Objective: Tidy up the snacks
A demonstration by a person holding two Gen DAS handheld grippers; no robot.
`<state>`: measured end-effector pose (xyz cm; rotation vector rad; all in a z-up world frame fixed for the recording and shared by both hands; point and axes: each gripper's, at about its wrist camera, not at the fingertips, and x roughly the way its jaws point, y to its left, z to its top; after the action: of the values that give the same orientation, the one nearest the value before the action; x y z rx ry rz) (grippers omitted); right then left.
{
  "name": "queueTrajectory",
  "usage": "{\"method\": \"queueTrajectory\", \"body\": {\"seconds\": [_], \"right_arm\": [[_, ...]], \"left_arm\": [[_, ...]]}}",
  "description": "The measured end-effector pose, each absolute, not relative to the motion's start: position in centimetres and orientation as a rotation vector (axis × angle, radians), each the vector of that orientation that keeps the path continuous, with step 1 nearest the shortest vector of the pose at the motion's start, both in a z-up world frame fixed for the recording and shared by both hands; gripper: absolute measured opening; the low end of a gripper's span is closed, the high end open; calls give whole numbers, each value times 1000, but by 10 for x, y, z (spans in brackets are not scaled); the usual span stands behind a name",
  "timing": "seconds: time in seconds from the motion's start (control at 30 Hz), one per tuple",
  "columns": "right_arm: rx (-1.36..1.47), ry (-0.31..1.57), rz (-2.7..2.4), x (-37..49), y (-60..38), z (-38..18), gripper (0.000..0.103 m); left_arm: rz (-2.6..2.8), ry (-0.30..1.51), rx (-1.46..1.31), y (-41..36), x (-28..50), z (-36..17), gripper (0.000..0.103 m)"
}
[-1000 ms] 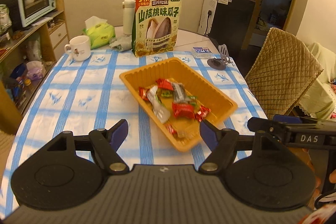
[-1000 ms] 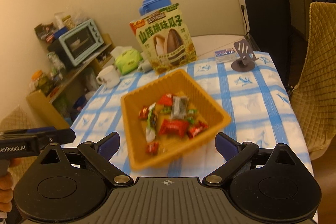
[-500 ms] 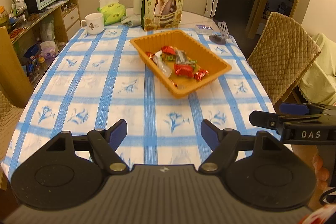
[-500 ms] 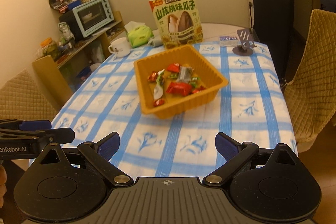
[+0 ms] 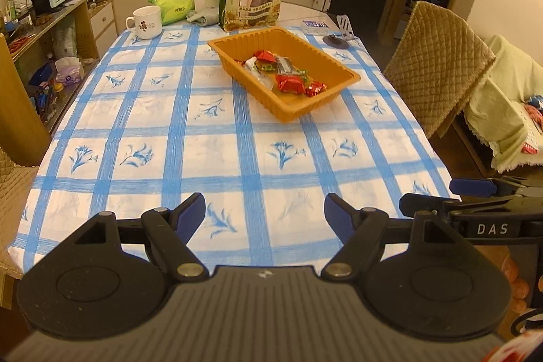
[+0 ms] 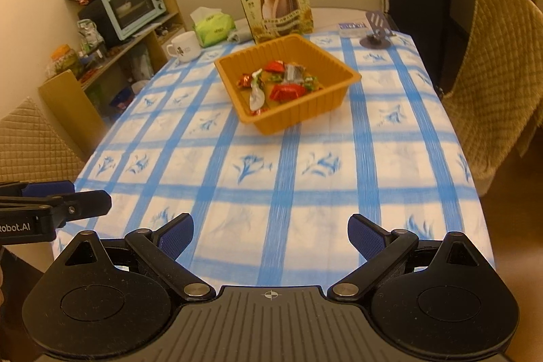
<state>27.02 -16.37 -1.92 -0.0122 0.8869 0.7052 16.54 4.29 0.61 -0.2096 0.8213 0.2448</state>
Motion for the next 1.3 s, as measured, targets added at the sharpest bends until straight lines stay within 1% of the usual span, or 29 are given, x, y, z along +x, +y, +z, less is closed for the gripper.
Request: {"method": "queueTrajectory", "body": {"seconds": [0.6, 1.3], "right_arm": [[0, 914, 598, 185, -143, -20, 97], [-19, 915, 605, 161, -123, -21, 97]], "left_arm": [[128, 857, -179, 66, 100, -3, 76], [123, 866, -185, 80, 80, -9, 76]]}}
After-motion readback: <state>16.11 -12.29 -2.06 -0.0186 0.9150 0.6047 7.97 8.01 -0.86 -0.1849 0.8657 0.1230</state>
